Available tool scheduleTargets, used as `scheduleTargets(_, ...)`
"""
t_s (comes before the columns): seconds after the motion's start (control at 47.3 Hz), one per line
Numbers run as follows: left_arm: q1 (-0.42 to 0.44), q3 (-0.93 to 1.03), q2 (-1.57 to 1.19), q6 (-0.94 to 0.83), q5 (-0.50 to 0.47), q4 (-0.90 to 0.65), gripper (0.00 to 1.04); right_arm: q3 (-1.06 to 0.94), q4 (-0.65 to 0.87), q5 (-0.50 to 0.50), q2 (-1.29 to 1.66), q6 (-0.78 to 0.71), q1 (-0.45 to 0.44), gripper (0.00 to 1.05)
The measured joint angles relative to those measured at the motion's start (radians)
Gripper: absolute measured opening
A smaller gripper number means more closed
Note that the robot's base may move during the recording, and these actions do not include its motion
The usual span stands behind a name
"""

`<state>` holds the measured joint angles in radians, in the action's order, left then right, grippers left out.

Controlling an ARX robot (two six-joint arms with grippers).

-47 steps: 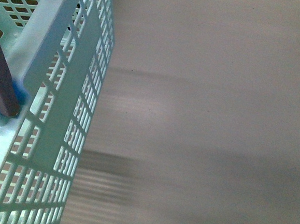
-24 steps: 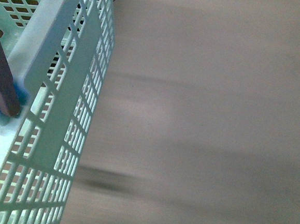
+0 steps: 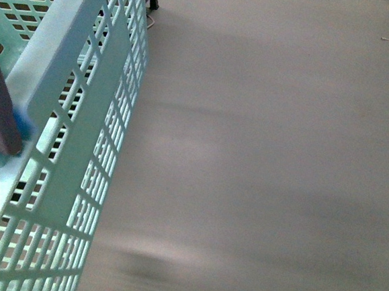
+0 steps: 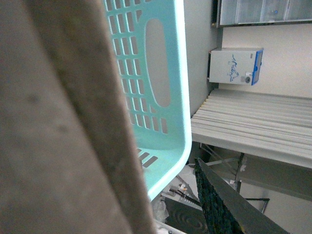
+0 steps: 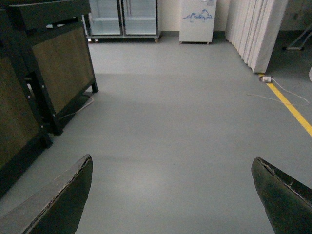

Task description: Pick lemon and mango into basket

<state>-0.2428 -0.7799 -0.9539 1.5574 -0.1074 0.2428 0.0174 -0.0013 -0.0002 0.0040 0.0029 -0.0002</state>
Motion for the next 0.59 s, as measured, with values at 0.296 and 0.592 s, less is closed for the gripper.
scheduleTargets(0.296, 0.000, -0.002, 0.000, 0.000, 0.000, 0.000, 0.29, 0.000, 0.000, 0.000, 0.000, 0.000, 0.000, 0.96)
scheduleTargets(0.592, 0.000, -0.002, 0.000, 0.000, 0.000, 0.000, 0.29, 0.000, 0.000, 0.000, 0.000, 0.000, 0.000, 0.96)
